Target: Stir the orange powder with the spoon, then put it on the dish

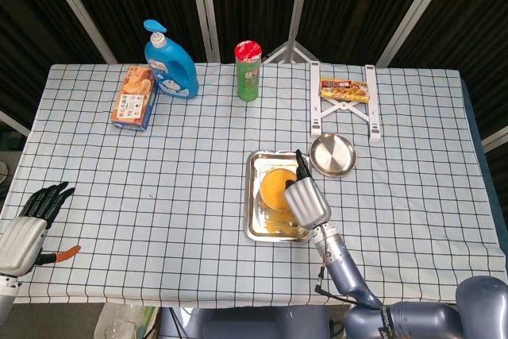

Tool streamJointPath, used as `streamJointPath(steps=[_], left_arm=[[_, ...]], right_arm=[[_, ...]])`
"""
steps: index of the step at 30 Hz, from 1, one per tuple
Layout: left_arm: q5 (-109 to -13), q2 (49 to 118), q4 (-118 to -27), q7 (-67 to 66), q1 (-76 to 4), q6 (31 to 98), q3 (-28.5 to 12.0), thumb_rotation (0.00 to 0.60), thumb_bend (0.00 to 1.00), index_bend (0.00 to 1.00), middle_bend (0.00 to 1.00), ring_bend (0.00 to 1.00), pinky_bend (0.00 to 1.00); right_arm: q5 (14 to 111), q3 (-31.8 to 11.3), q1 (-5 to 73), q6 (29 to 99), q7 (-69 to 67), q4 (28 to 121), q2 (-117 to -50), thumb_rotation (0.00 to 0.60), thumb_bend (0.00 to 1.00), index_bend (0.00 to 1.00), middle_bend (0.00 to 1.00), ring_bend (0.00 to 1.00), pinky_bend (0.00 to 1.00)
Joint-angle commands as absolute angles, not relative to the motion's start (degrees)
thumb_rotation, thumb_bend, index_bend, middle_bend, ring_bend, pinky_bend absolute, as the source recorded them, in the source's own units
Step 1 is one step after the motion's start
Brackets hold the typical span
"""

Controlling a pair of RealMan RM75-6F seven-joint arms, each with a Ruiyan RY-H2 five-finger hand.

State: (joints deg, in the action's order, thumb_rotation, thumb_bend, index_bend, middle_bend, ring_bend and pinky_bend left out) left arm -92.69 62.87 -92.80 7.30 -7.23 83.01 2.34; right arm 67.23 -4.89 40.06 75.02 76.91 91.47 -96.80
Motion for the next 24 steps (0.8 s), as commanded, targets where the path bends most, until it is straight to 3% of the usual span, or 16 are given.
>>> streamJointPath(steps=[1,24], left_arm=[[-92.7,62.9,-92.8,7.3,-7.2,83.0,2.3,0.600,0.00,0.00,0.00,0.00,0.00],[-92.8,62.9,-92.6,7.3,-7.3,83.1,2.4,0.600,0.00,0.00,0.00,0.00,0.00]], right_arm=[[68.0,-4.5,40.0,75.0,76.8,92.7,-96.6,0.600,0.84,0.76,0.68,0.35,0.00],[68.7,-3.9,39.1,75.0,75.5,97.1,-96.8,0.600,0.84,0.76,0.68,0.35,0.00]])
